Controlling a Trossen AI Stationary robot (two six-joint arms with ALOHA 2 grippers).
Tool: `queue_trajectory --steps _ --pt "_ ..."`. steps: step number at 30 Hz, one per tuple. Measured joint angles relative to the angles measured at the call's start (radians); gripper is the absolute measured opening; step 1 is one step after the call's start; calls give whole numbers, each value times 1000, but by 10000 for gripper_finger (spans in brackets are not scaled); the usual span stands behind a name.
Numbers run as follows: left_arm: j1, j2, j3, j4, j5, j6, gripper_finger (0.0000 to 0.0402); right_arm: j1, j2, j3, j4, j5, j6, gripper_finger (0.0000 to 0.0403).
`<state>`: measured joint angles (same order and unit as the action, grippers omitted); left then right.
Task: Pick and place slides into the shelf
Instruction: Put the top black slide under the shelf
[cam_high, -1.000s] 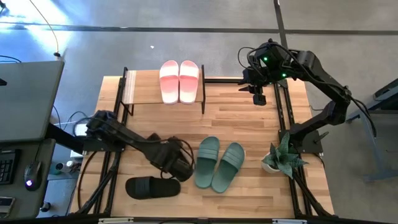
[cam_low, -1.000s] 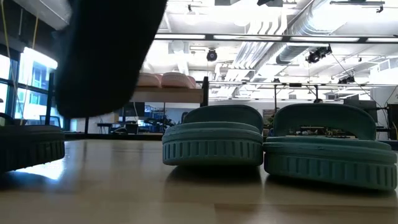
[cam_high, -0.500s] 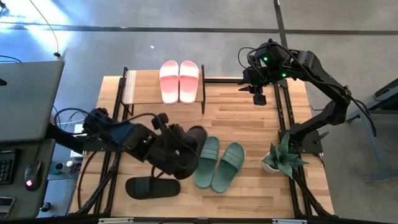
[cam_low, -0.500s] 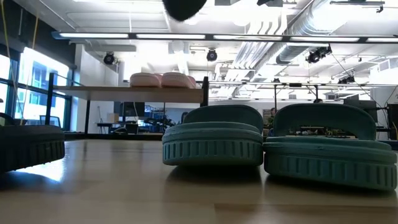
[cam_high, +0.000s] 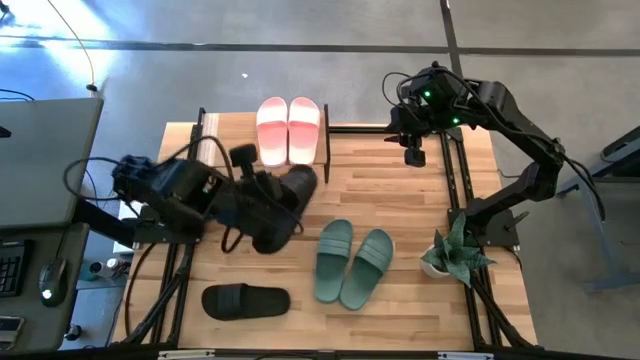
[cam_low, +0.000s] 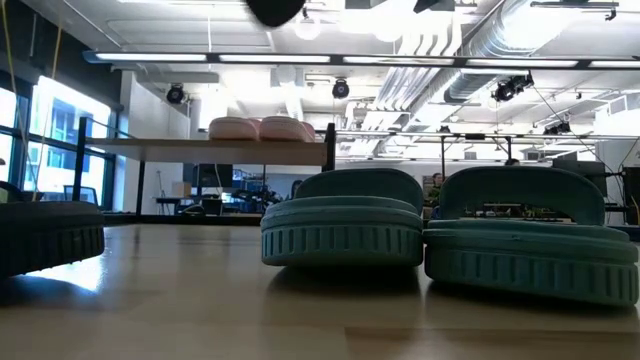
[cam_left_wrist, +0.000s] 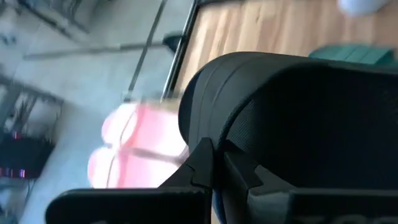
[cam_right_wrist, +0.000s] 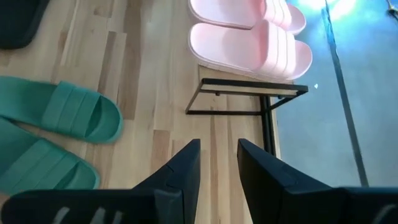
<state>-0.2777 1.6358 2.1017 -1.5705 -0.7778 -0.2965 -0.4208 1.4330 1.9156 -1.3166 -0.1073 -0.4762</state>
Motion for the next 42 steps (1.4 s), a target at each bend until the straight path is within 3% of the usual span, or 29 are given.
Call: queue_trajectory --steps 8,18,22,29,33,38,42 --pt "-19 -259 -480 -4 10 -269 0 -57 0 0 23 1 30 96" --pt "-8 -206 -900 11 77 -407 0 -104 0 0 66 -2 27 96" --pt "34 -159 -989 71 37 -431 0 -104 0 0 66 -3 23 96" --pt "154 -47 -1096 189 19 -308 0 -104 0 0 64 -5 23 96" --pt "214 3 -1120 208 -55 -284 0 -104 0 0 64 -5 22 96" --pt "265 24 -1151 280 -133 -246 0 -104 0 0 64 -5 18 96" --pt "292 25 -1203 351 -130 -189 0 -104 0 0 57 -5 18 96"
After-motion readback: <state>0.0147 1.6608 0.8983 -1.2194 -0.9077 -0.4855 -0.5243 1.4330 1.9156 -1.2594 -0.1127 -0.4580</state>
